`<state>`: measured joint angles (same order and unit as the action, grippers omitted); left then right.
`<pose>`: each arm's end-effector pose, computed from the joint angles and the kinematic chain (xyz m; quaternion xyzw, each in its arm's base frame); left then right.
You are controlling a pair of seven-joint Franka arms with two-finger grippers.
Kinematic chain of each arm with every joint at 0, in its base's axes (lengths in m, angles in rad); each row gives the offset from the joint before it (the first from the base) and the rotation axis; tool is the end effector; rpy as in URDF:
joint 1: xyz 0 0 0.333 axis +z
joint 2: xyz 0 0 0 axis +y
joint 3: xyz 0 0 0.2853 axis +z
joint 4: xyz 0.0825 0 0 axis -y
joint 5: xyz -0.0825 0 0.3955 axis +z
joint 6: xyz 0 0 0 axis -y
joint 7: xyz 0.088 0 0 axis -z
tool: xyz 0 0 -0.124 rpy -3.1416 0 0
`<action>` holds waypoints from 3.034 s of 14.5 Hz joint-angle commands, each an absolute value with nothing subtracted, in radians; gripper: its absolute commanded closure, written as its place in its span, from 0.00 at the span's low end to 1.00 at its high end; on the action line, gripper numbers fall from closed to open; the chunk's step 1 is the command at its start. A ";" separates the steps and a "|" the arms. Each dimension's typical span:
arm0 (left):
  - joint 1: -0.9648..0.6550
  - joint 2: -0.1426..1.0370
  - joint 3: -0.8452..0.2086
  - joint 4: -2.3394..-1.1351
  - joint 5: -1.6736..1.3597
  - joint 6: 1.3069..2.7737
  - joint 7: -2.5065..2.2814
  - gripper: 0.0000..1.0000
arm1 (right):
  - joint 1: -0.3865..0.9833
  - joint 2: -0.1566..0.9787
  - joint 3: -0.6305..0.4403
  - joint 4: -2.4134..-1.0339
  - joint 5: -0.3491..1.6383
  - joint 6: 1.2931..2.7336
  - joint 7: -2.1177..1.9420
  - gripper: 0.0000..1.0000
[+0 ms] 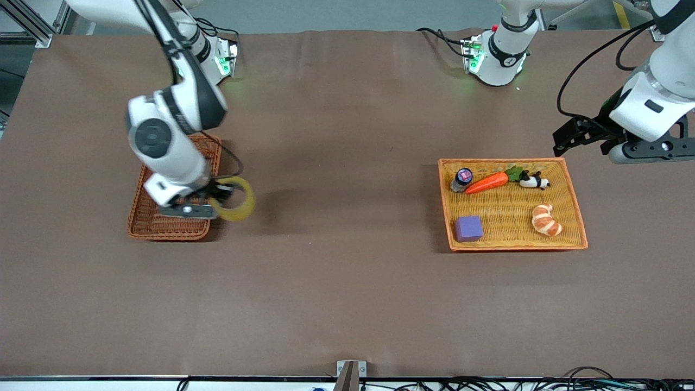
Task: Move tape to another basket
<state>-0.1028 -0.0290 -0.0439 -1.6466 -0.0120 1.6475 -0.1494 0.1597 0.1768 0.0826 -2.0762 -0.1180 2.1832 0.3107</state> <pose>0.5585 -0.0842 0.5632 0.9999 0.0017 0.0140 0.0075 0.5546 0.1309 0.2847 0.9986 0.0010 -0.0221 0.0476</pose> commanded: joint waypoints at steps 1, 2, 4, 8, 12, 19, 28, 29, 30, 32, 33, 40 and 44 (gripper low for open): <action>-0.130 -0.087 -0.003 -1.704 0.005 1.646 -0.110 0.01 | 0.158 0.088 -0.035 -2.224 -0.121 2.215 0.139 1.00; -0.126 -0.086 -0.005 -1.704 0.005 1.646 -0.113 0.01 | 0.155 0.084 -0.082 -2.236 -0.121 2.220 0.074 1.00; -0.126 -0.078 -0.008 -1.704 0.005 1.646 -0.129 0.00 | 0.152 0.097 -0.164 -2.241 -0.121 2.230 -0.027 1.00; -0.126 -0.061 -0.011 -1.704 0.021 1.657 -0.135 0.00 | 0.134 0.118 -0.173 -2.383 -0.121 2.415 -0.034 0.99; -0.120 -0.058 -0.028 -1.706 0.023 1.664 -0.140 0.00 | 0.121 0.185 -0.173 -2.408 -0.118 2.511 -0.032 0.97; -0.120 -0.055 -0.026 -1.706 0.023 1.666 -0.166 0.00 | 0.120 0.195 -0.170 -2.370 -0.117 2.507 -0.031 0.00; -0.110 0.006 -0.018 -1.640 0.031 1.664 -0.163 0.00 | 0.109 0.040 -0.106 -1.765 -0.049 1.796 0.018 0.00; -0.110 0.006 -0.018 -1.640 0.038 1.664 -0.161 0.00 | 0.107 0.038 -0.109 -1.684 -0.031 1.701 0.014 0.00; -0.110 0.006 -0.018 -1.641 0.038 1.664 -0.158 0.00 | 0.103 0.038 -0.110 -1.622 -0.029 1.628 0.011 0.00; -0.107 0.006 -0.017 -1.641 0.038 1.664 -0.156 0.00 | 0.101 0.019 -0.113 -1.568 -0.028 1.559 0.002 0.00; -0.106 0.006 -0.017 -1.641 0.038 1.664 -0.156 0.00 | 0.098 -0.009 -0.115 -1.572 -0.028 1.557 -0.020 0.00; -0.106 0.009 -0.017 -1.640 0.038 1.660 -0.160 0.00 | 0.095 -0.028 -0.112 -1.588 -0.028 1.560 -0.038 0.00; -0.104 0.009 -0.017 -1.640 0.037 1.660 -0.150 0.00 | 0.101 -0.028 -0.110 -1.588 -0.023 1.578 -0.040 0.00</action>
<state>-0.1041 0.0027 -0.0163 -1.6586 0.0158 1.6692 -0.1533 0.1081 -0.0129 -0.1171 -1.5685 -0.0388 1.5627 -0.0278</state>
